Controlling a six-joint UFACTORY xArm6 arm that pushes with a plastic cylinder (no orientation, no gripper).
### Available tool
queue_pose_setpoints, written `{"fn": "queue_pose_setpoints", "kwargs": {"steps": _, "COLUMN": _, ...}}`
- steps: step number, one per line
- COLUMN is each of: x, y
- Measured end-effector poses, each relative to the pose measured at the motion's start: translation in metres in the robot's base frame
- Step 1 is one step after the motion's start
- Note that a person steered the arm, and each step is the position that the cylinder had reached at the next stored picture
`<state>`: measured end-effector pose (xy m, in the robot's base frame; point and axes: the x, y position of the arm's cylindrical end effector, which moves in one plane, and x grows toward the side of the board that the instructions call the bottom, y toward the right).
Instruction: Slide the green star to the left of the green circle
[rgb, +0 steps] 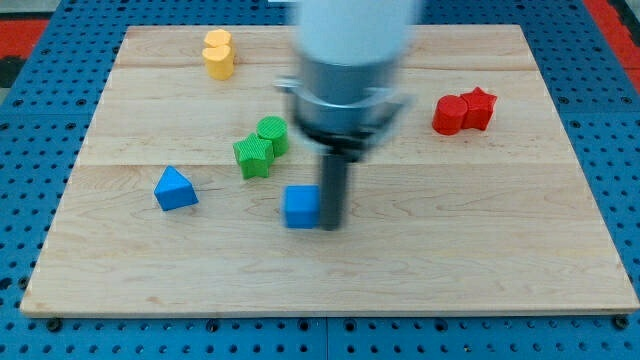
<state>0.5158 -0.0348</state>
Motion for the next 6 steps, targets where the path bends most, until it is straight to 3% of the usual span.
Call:
{"fn": "queue_pose_setpoints", "kwargs": {"steps": 1, "x": -0.011, "y": -0.11}}
{"fn": "queue_pose_setpoints", "kwargs": {"steps": 2, "x": 0.008, "y": -0.029}}
{"fn": "queue_pose_setpoints", "kwargs": {"steps": 3, "x": -0.032, "y": -0.007}}
{"fn": "queue_pose_setpoints", "kwargs": {"steps": 4, "x": -0.079, "y": -0.025}}
{"fn": "queue_pose_setpoints", "kwargs": {"steps": 5, "x": -0.059, "y": 0.023}}
{"fn": "queue_pose_setpoints", "kwargs": {"steps": 6, "x": -0.026, "y": 0.002}}
